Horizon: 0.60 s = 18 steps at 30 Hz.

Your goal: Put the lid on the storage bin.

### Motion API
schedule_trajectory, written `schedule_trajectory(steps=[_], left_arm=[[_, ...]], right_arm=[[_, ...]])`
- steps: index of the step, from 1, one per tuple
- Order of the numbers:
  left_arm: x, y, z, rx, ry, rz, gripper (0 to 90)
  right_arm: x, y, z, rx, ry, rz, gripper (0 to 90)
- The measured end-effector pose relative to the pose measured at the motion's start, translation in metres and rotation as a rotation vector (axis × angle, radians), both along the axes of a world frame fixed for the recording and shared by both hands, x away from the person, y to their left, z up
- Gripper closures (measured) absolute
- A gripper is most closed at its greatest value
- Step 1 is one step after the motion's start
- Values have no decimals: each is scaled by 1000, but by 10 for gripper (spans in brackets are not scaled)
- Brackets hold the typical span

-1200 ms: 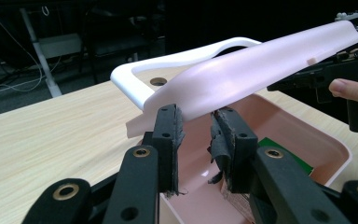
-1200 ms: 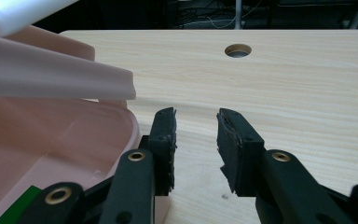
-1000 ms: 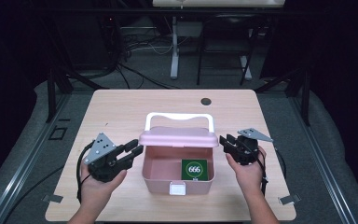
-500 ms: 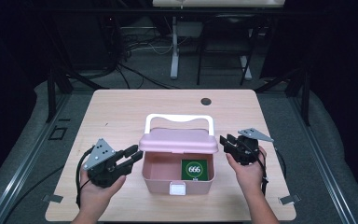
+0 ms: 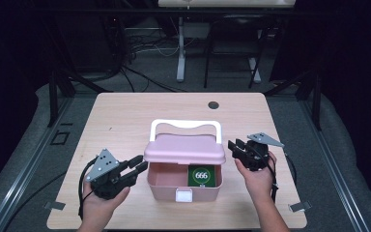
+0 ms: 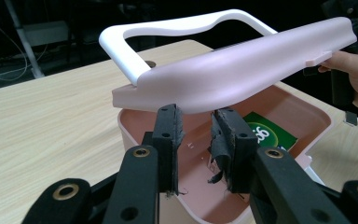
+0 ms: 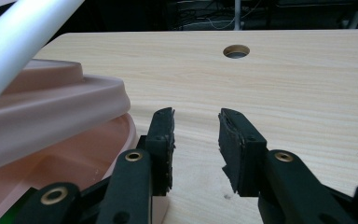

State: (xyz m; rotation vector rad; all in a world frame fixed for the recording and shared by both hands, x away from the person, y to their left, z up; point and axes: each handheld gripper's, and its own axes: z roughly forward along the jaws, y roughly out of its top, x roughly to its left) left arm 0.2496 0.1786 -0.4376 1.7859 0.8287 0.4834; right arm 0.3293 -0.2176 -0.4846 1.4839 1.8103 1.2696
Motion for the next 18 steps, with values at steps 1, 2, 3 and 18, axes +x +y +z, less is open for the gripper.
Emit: schedule_trajectory(steps=[1, 2, 3, 18], left_arm=[[0, 0, 0, -3, 4, 1, 711], [-1, 0, -1, -3, 4, 1, 711], [-1, 0, -2, -2, 5, 0, 710], [-6, 2, -13, 1, 30, -6, 709]], right_arm=[[0, 0, 0, -1, 0, -1, 655], [0, 0, 0, -1, 0, -1, 655], [0, 0, 0, -1, -1, 0, 655], [0, 0, -1, 2, -2, 1, 652]])
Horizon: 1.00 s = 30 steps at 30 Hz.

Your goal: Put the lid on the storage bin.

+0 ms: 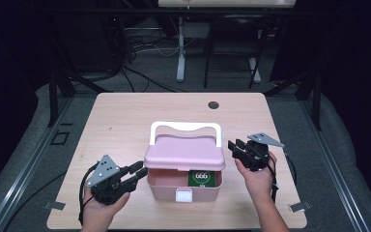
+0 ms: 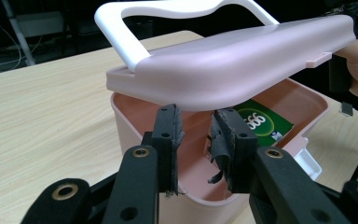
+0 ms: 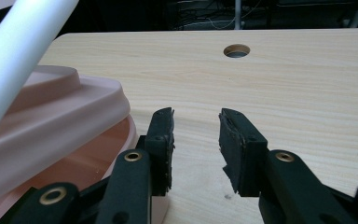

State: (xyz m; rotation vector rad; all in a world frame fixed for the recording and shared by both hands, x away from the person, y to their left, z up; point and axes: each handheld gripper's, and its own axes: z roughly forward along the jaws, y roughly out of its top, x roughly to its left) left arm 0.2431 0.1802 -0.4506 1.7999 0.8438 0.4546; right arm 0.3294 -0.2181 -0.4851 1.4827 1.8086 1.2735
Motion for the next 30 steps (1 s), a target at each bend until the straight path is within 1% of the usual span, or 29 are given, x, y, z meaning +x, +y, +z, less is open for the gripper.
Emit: schedule_trajectory(steps=[3, 4, 7, 8, 13, 15, 17, 18, 21, 30], left_arm=[[-1, 1, -3, 4, 6, -7, 709], [-1, 0, -4, 0, 4, -5, 709], [-2, 1, -7, 14, 15, -10, 709], [-2, 1, -8, 15, 12, -8, 709], [-3, 1, -12, 16, 25, -13, 709], [-4, 1, -13, 17, 23, -15, 708], [-4, 2, -15, 26, 34, -17, 709], [-4, 1, -17, 14, 32, -15, 709], [-5, 1, -19, 24, 41, -20, 708], [-6, 1, -25, 21, 55, -20, 707]], right_arm=[[0, 0, 0, 2, 0, -1, 651], [0, 0, 0, 4, -1, -1, 651], [0, 0, 0, -1, 0, -2, 650], [0, 0, 0, -1, 0, -2, 650], [0, -1, 0, -1, 0, -2, 650], [0, -1, 0, 1, 0, -3, 650], [0, -1, 0, 1, -1, -2, 650], [0, -1, 0, 0, 0, -2, 650], [0, -1, -1, 1, 5, -2, 650], [0, 0, -1, -1, 4, -2, 649]])
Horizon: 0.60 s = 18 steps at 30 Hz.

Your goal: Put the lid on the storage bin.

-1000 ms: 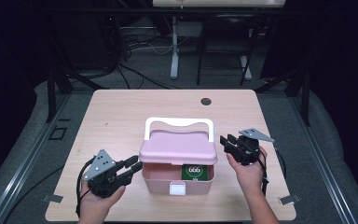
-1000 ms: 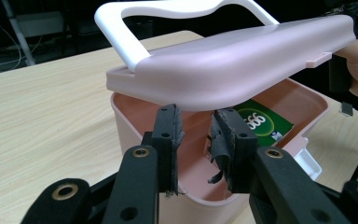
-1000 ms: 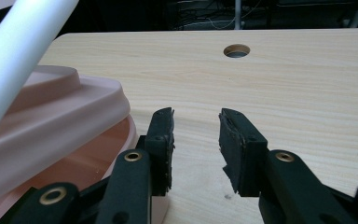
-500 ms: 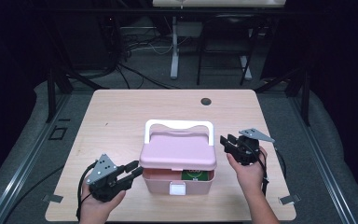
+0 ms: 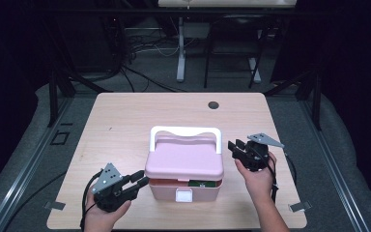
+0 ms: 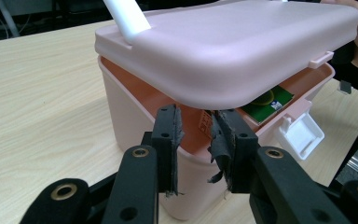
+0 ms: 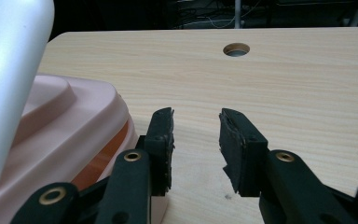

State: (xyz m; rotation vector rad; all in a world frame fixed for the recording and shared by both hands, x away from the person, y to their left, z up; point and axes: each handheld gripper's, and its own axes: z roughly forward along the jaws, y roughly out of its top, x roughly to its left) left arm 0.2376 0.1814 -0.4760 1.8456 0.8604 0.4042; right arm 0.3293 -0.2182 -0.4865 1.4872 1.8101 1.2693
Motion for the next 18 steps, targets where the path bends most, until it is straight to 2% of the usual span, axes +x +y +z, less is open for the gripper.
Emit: schedule_trajectory(steps=[2, 4, 12, 13, 15, 18], left_arm=[[-1, 0, -1, 11, 6, 0, 708], [-1, 0, -2, 2, 5, 2, 708], [-1, 0, -5, 12, 13, 0, 707], [-1, 1, -6, 12, 10, -2, 707], [-1, 1, -6, 15, 13, -2, 707], [-1, 1, -7, 17, 16, -3, 708]], right_arm=[[0, 0, 0, 0, -1, 0, 649], [0, -1, 0, 1, 2, -1, 649], [-1, -1, 1, -2, 8, 2, 649], [1, 0, -1, 9, -16, -7, 649], [0, -1, 0, 1, 1, 0, 649], [0, -1, -1, 4, -3, -1, 648]])
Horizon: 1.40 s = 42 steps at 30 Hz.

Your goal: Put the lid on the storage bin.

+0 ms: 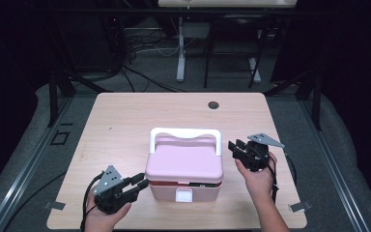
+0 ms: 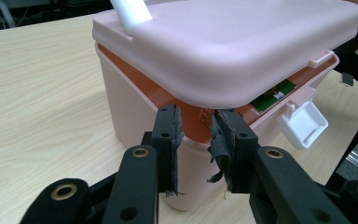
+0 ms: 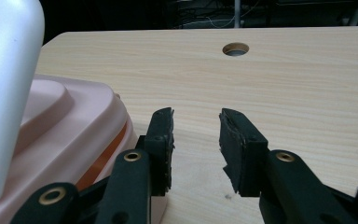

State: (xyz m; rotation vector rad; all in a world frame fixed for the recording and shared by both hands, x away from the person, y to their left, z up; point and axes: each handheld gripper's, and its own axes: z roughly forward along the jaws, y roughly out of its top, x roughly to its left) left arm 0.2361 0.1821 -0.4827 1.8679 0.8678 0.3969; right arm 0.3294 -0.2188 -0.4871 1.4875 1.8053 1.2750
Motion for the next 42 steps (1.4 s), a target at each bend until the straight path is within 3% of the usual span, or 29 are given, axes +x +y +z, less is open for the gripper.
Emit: schedule_trajectory(steps=[33, 42], left_arm=[[-1, 5, -13, 40, 70, -7, 707], [1, 13, -13, 3, 59, 30, 684]], right_arm=[[0, -1, 0, 2, 2, -2, 640], [0, -3, 0, 6, -5, -7, 637]])
